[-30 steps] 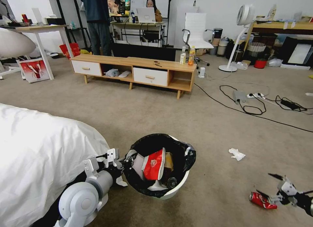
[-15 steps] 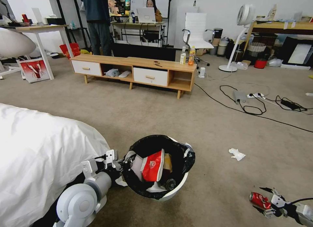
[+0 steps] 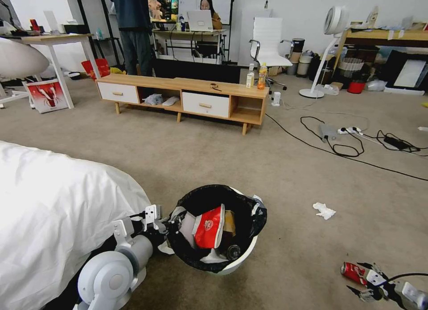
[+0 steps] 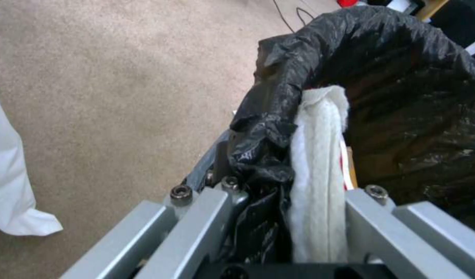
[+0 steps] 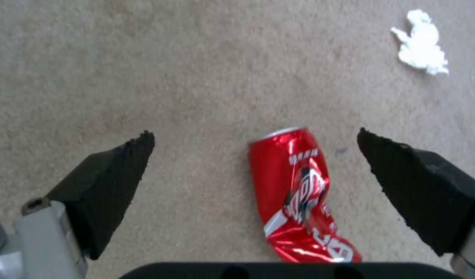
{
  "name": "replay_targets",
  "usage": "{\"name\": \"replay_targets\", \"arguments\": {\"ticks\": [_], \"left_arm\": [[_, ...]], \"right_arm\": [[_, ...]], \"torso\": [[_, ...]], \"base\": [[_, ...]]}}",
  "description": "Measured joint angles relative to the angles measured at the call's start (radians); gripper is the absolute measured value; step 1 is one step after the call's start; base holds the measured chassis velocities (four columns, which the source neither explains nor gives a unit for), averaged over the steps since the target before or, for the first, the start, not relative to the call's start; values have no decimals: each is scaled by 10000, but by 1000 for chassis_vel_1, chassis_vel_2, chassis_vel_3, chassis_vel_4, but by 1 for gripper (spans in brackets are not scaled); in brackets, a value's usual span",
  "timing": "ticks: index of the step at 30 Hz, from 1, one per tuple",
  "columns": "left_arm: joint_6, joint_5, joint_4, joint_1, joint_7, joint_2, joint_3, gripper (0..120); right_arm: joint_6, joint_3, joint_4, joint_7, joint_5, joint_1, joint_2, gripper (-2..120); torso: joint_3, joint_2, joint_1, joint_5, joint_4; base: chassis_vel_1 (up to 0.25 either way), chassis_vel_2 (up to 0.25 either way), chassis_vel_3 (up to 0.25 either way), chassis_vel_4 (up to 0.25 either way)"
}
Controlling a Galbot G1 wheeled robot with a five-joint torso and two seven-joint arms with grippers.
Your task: Pick up the trash bin and place the garbage on the floor into it.
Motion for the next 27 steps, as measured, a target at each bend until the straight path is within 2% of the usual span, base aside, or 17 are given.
{"name": "replay_targets", "arguments": {"ticks": [14, 27], "left_arm": [[4, 85, -66, 189, 2, 24, -64, 7], [-9, 161, -68, 254, 19, -24, -81, 7]], "right_arm": [[-359, 18, -1292, 869, -374, 518, 150, 100], [-592, 108, -1916, 1631, -684, 978, 204, 100]], "torso": [[0, 0, 1, 0, 1], [0, 0, 0, 1, 0]], "base": [[0, 0, 0, 0], [0, 0, 0, 0]]}}
